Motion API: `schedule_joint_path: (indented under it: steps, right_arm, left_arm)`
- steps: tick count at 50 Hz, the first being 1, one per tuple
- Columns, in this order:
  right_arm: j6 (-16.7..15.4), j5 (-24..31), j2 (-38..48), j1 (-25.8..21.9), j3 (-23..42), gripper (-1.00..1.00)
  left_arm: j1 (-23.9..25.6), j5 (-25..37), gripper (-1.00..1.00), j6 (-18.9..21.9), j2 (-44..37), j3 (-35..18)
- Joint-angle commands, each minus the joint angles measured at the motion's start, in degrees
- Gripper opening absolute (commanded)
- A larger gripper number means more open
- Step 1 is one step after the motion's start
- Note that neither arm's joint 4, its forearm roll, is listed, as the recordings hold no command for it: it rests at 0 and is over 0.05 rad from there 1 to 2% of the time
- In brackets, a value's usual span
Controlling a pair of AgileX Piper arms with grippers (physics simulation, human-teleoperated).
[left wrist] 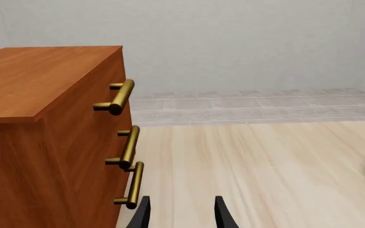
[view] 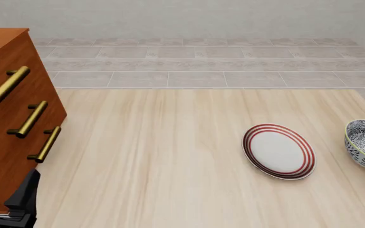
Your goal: Put the bowl on top of the cabinet.
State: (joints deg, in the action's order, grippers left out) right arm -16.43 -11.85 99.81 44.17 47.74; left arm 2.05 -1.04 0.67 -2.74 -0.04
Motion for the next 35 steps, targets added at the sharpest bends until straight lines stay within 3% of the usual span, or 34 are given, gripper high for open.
schedule_joint_path:
  steps: [1,35]
  right_arm:
    - [-0.4,-1.0,1.2,-0.2,-0.7,1.00]
    - [-1.7,-4.5,7.0,0.2,-1.5,1.00]
  left_arm:
    - [-0.1,-0.9,1.00,0.0,-1.0,0.0]
    - [0.0,-1.0,1.00,0.1,-1.3,0.0]
